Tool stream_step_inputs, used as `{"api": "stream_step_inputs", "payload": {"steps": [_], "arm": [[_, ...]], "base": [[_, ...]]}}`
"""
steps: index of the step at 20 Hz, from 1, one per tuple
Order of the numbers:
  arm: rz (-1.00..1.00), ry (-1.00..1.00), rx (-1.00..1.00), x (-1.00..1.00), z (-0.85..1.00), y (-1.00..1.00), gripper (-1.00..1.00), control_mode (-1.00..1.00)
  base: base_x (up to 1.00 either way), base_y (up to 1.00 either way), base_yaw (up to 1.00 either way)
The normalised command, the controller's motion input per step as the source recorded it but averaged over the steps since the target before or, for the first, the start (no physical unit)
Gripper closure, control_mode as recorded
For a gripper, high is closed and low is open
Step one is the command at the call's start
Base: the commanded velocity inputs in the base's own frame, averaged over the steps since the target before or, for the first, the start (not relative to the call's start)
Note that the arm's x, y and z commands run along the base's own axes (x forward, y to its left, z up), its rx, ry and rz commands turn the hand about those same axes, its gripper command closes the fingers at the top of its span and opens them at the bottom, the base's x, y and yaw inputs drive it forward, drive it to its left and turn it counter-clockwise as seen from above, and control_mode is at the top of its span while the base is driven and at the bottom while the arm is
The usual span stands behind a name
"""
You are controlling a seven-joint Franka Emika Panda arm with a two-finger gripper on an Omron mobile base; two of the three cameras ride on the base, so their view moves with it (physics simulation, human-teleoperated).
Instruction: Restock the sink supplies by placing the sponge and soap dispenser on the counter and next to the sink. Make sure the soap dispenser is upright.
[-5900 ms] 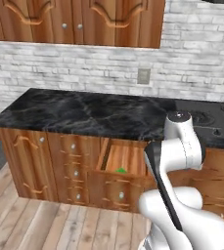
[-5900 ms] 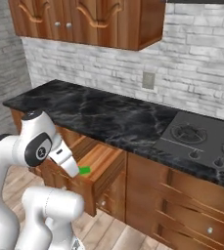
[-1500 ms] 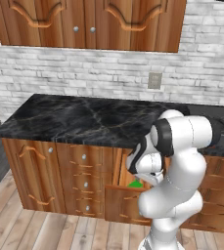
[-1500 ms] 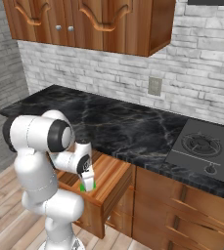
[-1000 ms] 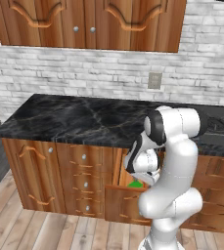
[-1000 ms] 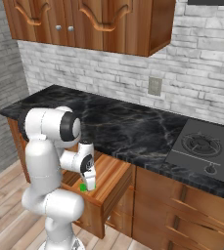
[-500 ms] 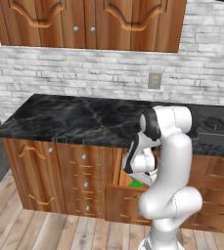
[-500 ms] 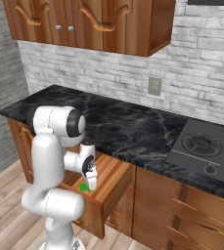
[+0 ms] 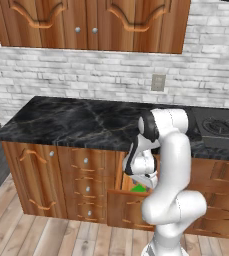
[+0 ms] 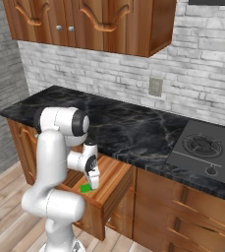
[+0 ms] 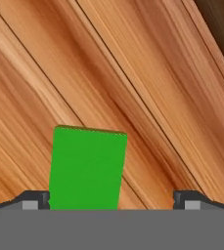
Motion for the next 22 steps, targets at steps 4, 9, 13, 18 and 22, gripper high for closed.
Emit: {"api": "stream_step_inputs", "payload": {"steps": [4,9,13,18,22], "arm": [[0.0,0.0,0.0,0.14,-0.35,0.0,-1.0,-1.0],[0.0,0.0,0.0,0.18,-0.32,0.0,-1.0,-1.0],[0.0,0.0,0.0,0.14,-0.3,0.0,-1.0,-1.0],[0.0,0.0,0.0,0.07,-0.33,0.0,-1.0,-1.0],[0.0,0.0,0.0,-0.08,-0.41,0.0,-1.0,-1.0]], "base": [[0.0,0.0,0.0],[0.0,0.0,0.0],[0.0,0.0,0.0],[0.0,0.0,0.0],[0.0,0.0,0.0]]}}
